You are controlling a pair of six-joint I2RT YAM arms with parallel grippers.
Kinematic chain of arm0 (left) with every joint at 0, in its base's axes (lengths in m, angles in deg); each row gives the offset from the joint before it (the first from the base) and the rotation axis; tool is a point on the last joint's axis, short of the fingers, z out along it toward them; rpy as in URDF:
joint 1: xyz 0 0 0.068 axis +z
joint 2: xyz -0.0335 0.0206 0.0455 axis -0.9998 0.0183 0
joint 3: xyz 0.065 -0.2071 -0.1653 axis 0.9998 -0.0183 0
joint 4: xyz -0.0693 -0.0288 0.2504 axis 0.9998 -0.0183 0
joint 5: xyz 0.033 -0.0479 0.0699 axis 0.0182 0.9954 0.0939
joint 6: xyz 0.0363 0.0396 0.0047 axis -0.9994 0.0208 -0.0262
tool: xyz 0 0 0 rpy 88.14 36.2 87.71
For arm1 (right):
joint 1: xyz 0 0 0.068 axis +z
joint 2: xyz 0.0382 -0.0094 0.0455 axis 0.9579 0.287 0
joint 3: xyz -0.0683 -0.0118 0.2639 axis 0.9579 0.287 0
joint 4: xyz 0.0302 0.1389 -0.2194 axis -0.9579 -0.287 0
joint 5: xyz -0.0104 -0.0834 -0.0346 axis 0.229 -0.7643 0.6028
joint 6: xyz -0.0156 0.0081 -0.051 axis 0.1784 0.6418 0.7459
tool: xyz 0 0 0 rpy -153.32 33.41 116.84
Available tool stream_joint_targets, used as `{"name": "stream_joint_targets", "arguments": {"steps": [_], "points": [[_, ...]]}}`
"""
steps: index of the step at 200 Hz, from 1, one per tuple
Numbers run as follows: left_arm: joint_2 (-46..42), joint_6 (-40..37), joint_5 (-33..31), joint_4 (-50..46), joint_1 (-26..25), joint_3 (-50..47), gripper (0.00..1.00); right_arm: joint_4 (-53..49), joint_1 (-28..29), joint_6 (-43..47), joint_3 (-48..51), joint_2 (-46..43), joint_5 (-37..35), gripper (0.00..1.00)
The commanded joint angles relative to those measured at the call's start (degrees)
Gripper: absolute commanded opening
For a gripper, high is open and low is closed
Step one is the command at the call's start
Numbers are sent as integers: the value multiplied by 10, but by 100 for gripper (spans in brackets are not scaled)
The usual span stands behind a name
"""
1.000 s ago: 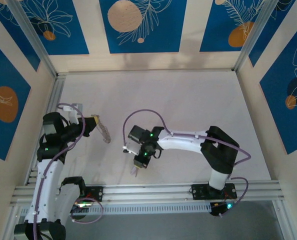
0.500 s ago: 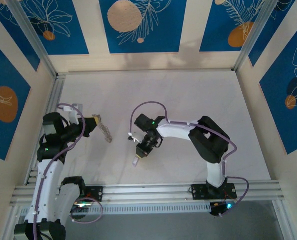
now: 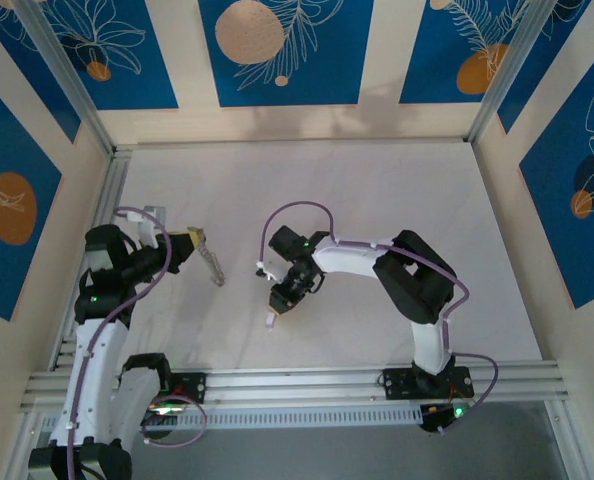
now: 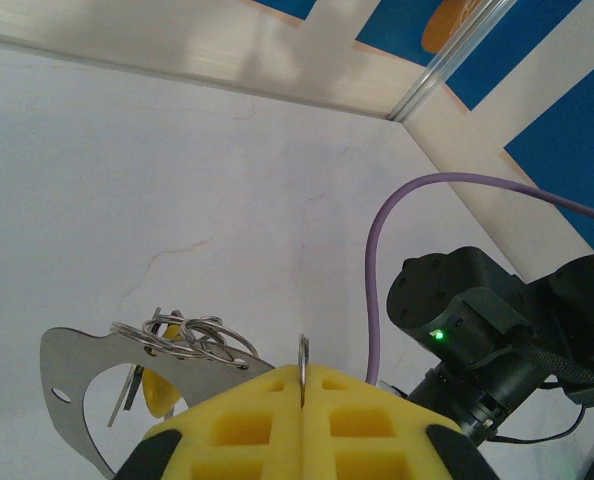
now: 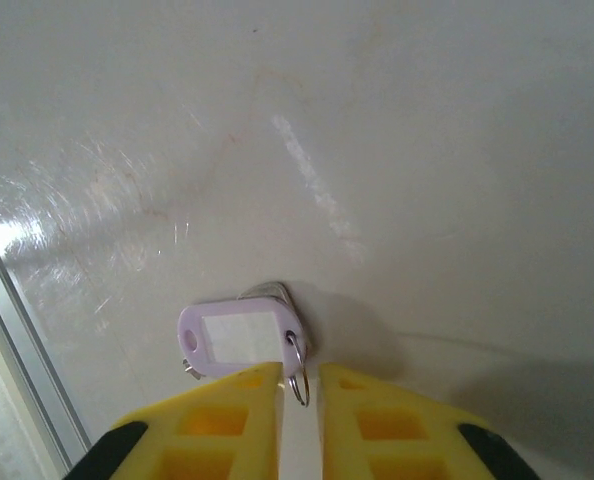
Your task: Put the keys on the keyring
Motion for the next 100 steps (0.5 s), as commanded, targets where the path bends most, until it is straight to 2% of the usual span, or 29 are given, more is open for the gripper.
{"name": "stream_joint_targets", "arguments": {"steps": [1, 45, 100], "points": [[-5, 7, 19, 25, 8, -2, 0, 5, -2, -4, 7, 3, 22, 20], [-8, 6, 19, 22, 8, -2, 0, 16, 0, -9, 20, 3, 30, 24], [-4, 6, 20, 26, 8, -2, 0, 40, 1, -15, 46, -8, 30, 18]]}}
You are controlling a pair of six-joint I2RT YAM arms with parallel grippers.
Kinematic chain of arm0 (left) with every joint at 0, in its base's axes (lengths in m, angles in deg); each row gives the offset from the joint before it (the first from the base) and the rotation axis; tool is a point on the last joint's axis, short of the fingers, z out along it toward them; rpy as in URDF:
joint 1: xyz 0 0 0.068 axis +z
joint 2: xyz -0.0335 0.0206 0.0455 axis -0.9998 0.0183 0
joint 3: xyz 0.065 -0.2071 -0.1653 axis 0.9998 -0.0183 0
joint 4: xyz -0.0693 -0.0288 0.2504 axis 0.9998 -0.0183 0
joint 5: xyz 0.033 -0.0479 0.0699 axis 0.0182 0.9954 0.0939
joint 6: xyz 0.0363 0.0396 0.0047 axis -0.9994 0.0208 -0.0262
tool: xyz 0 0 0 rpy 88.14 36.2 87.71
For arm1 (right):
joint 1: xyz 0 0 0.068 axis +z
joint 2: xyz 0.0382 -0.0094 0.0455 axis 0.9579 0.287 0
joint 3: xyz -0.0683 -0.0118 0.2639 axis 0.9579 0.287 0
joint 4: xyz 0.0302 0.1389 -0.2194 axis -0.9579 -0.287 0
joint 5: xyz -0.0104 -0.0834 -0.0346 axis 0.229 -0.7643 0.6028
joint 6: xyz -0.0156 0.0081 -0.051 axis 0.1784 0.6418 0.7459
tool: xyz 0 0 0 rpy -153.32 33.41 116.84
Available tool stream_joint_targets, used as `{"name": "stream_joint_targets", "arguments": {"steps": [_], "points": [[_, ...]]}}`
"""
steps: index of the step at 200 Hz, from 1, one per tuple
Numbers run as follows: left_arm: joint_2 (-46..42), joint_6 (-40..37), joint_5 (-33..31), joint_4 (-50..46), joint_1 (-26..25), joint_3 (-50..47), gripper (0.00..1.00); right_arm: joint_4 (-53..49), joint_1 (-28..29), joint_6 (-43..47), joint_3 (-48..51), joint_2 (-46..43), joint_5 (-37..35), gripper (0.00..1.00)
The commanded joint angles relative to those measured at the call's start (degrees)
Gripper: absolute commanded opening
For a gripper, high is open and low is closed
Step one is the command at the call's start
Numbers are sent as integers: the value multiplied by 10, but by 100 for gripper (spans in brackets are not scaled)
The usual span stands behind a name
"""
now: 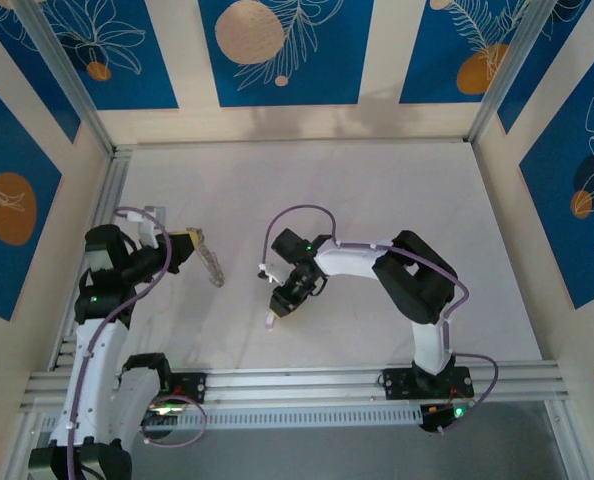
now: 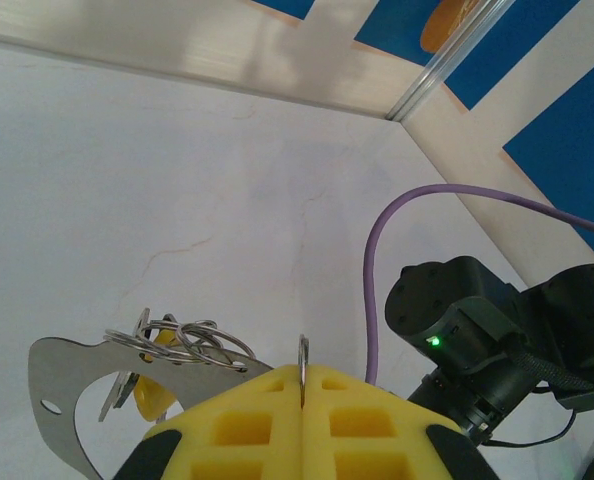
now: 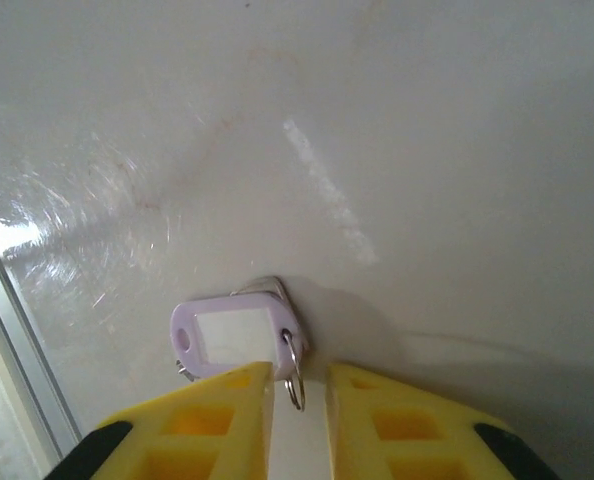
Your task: Put the keys on the keyring
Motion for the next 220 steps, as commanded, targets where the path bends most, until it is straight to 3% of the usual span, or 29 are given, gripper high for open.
{"name": "stream_joint_targets", "arguments": {"steps": [1, 21, 40, 112, 147, 195, 220], "points": [[-4, 6, 19, 26, 8, -2, 0, 6, 2, -6, 15, -6, 15, 18], [-5, 7, 18, 26, 7, -2, 0, 13, 2, -4, 15, -5, 16, 12], [-5, 5, 17, 25, 8, -2, 0, 20, 3, 1, 16, -7, 18, 0], [-4, 2, 19, 26, 8, -1, 0, 36, 26, 67, 67, -151, -35, 0], [-11, 12, 46, 48, 7, -6, 0, -34, 32, 92, 35, -223, -27, 0], [-81, 96, 140, 231, -15, -46, 0, -162, 13, 73, -100, -305, 68, 0], [-84, 210, 204, 435, -27, -82, 0, -215, 10, 57, -188, -319, 100, 0]]}}
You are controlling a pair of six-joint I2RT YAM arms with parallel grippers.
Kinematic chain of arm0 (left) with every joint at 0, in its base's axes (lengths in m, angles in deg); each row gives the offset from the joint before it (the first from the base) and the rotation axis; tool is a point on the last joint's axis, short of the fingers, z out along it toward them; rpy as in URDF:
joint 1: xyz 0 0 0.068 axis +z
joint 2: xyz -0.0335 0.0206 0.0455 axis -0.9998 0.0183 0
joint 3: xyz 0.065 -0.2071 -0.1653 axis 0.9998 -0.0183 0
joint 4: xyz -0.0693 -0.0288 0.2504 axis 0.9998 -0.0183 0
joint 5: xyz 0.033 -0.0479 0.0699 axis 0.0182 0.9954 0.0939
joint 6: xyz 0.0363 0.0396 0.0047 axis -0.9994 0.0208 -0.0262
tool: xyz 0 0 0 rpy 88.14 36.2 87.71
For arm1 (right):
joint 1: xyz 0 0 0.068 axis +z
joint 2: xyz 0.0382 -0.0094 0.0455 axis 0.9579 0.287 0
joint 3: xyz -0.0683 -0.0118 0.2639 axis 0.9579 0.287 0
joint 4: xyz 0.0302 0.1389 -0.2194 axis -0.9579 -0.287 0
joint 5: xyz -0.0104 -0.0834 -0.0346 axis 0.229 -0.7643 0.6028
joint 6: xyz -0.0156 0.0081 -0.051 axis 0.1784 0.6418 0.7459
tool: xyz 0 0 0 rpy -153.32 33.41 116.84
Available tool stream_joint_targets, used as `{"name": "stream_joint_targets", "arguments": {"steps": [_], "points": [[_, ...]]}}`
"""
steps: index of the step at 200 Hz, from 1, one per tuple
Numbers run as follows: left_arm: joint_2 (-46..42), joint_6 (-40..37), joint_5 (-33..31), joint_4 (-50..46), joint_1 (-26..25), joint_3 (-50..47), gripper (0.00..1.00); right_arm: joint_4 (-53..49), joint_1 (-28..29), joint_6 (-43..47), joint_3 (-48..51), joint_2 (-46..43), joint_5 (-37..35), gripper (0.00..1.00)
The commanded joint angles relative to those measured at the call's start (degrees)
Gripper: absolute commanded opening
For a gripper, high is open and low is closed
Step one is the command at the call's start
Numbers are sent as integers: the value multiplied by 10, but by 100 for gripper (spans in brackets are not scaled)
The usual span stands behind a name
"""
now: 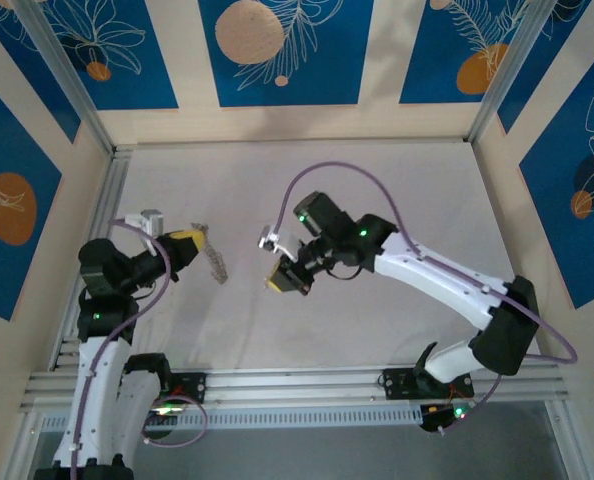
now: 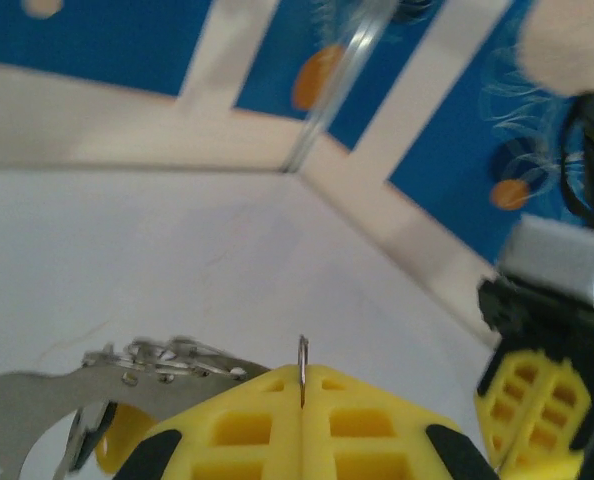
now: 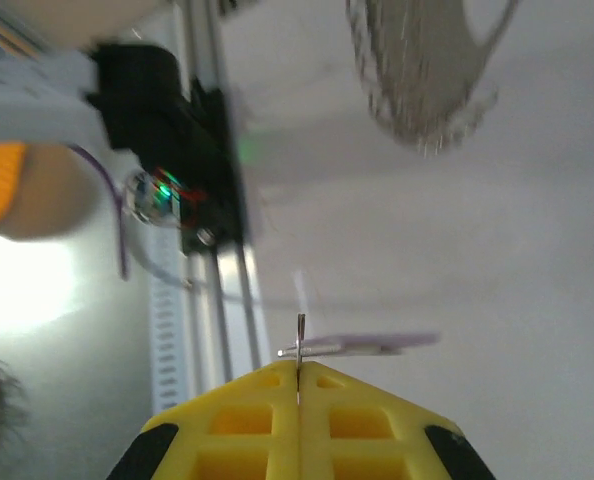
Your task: Put the keys on the keyring
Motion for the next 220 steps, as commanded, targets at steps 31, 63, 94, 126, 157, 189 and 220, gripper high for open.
{"name": "stream_joint_targets", "arguments": {"steps": [31, 63, 94, 126, 157, 189, 220], "points": [[8, 169, 140, 338, -51, -23, 0, -128, -13, -41, -154, -13, 97, 0], [22, 148, 159, 321, -89, -1, 0, -131, -32, -87, -179, 6, 133, 0], [34, 129, 163, 312, -108, 1, 0, -116, -40, -99, -171, 15, 128, 0], [52, 118, 173, 309, -129, 4, 0, -108, -40, -102, -189, 42, 141, 0], [53, 70, 172, 250, -136, 15, 0, -108, -30, -96, -202, 56, 137, 0], [55, 32, 171, 199, -148, 26, 0, -100, -18, -85, -206, 59, 117, 0], [53, -26, 163, 122, -163, 40, 0, -91, -10, -82, -211, 59, 97, 0]]}}
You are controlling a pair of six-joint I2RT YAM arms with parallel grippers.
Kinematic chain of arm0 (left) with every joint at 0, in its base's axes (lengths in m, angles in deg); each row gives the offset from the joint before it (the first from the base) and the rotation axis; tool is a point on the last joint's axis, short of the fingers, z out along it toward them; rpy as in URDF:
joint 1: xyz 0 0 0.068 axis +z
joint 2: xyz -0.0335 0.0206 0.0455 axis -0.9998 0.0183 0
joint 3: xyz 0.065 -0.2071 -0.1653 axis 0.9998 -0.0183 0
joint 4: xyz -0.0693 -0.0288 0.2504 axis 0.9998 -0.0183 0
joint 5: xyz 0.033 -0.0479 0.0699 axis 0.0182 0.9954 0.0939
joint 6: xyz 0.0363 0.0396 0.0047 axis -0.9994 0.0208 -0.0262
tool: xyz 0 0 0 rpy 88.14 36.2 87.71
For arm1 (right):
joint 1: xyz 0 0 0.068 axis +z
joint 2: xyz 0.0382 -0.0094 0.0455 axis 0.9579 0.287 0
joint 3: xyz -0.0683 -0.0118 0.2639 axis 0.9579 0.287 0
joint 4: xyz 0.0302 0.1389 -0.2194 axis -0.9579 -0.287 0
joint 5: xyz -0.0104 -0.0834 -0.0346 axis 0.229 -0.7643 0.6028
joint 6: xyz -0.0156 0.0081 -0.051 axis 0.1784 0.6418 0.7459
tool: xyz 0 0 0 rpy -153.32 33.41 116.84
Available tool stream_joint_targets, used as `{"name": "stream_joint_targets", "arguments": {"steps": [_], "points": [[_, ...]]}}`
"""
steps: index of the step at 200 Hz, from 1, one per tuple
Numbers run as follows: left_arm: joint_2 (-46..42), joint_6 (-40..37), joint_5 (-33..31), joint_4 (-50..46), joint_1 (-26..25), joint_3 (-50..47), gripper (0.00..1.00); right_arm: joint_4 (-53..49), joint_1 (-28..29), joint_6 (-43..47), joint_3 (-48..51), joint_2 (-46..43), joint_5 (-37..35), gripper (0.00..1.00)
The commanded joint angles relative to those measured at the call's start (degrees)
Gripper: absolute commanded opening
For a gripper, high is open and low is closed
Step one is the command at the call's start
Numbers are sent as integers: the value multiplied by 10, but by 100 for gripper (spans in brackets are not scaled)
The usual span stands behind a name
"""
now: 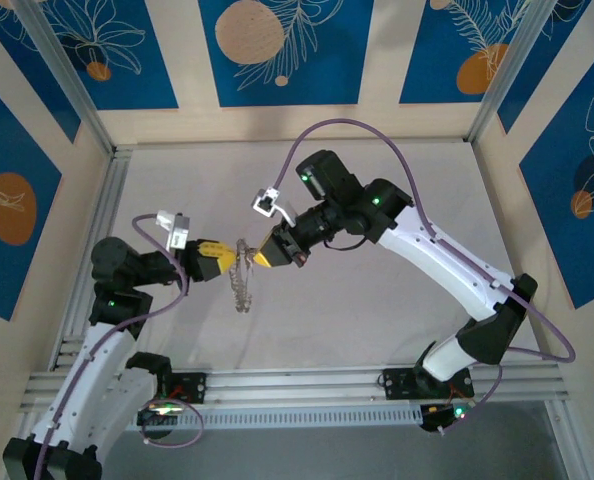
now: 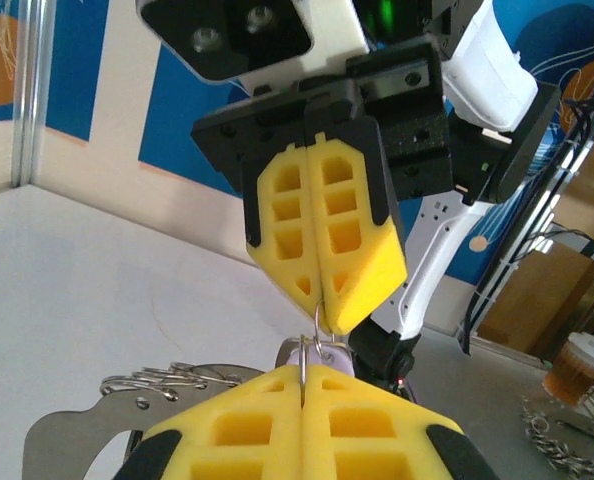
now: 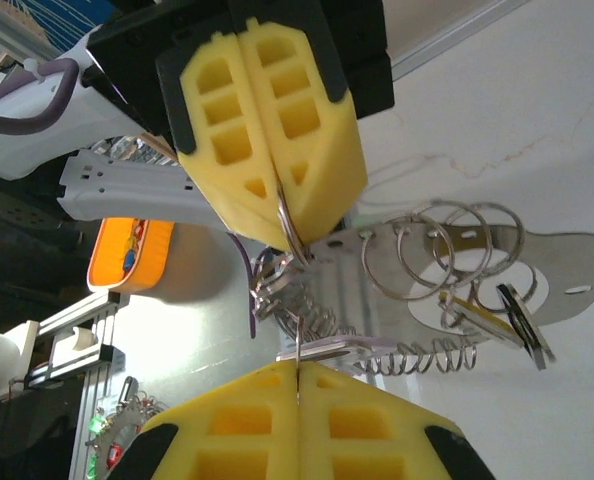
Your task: Put the keys on the keyring
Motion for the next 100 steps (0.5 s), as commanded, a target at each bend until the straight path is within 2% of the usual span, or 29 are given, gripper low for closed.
{"name": "stream_joint_targets", "arguments": {"steps": [1, 23, 100], "points": [[-6, -66, 6, -62, -14, 29, 0, 4, 8, 10, -18, 0, -11, 0], [-5, -69, 5, -65, -18, 29, 0, 9, 14, 13, -17, -1, -30, 0], [-8, -72, 5, -70, -23, 30, 0, 18, 20, 13, -9, 2, -27, 0]]}}
